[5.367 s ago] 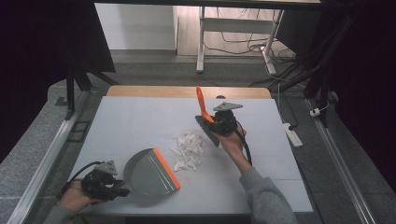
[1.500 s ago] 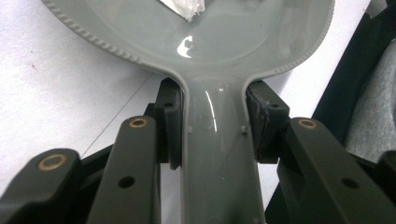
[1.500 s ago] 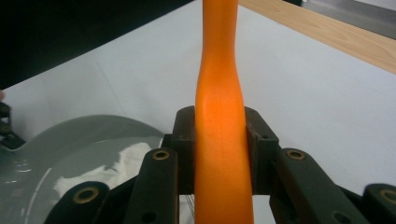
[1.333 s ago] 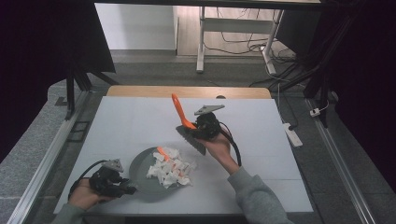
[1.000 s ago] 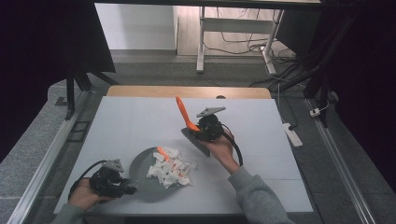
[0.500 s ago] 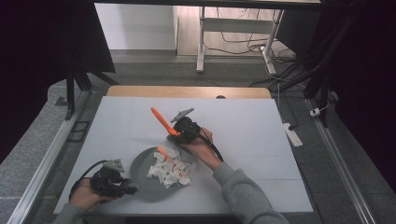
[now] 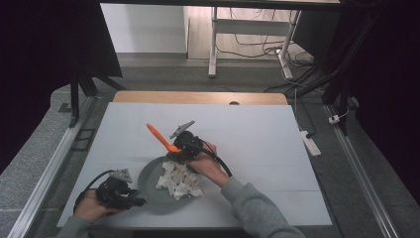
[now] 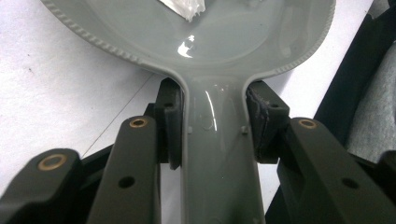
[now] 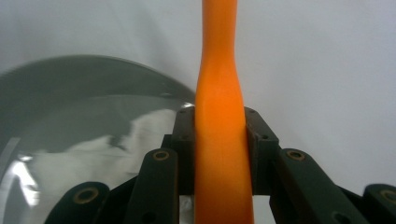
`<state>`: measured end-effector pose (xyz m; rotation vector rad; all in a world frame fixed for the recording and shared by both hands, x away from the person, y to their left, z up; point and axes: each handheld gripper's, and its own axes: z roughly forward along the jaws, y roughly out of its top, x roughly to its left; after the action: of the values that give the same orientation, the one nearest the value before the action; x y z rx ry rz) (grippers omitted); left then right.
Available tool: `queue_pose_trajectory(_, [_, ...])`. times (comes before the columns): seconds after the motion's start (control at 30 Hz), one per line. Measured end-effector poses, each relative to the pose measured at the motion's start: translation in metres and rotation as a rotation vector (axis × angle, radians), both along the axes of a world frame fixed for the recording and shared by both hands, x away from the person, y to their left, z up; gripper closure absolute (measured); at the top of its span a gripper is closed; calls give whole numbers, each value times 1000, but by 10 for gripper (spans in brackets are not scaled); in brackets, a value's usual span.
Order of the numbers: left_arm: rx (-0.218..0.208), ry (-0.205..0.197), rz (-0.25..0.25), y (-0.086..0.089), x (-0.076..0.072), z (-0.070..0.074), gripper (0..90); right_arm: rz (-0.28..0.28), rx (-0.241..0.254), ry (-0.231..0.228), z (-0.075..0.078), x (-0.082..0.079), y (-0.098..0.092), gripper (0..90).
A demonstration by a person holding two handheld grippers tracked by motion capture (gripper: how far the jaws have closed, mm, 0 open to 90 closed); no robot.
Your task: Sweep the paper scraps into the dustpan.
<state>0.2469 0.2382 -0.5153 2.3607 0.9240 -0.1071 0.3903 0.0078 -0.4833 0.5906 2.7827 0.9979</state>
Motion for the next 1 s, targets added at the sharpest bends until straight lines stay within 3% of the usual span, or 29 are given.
queue_pose_trajectory(0.17, [-3,-3,1,0,0,0,615,47,95,49,9,-15,7,703])
queue_pose_trajectory(0.33, [-3,-2,1,1,0,0,615,42,170,17,26,-22,-1,703])
queue_pose_trajectory(0.43, [-2,-2,1,0,0,0,615,32,213,-28,34,-21,-13,703])
queue_pose_trajectory(0.57, [-2,-1,3,0,0,0,615,15,238,-65,40,-21,-27,703])
queue_pose_trajectory(0.73, [-1,-1,3,0,0,0,615,-46,215,-79,43,-18,-45,702])
queue_pose_trajectory(0.83, [-1,-1,2,0,0,0,615,-76,190,-93,37,-19,-59,702])
queue_pose_trajectory(1.0, [-2,-4,0,0,-2,1,615,-153,156,-73,25,-16,-86,702])
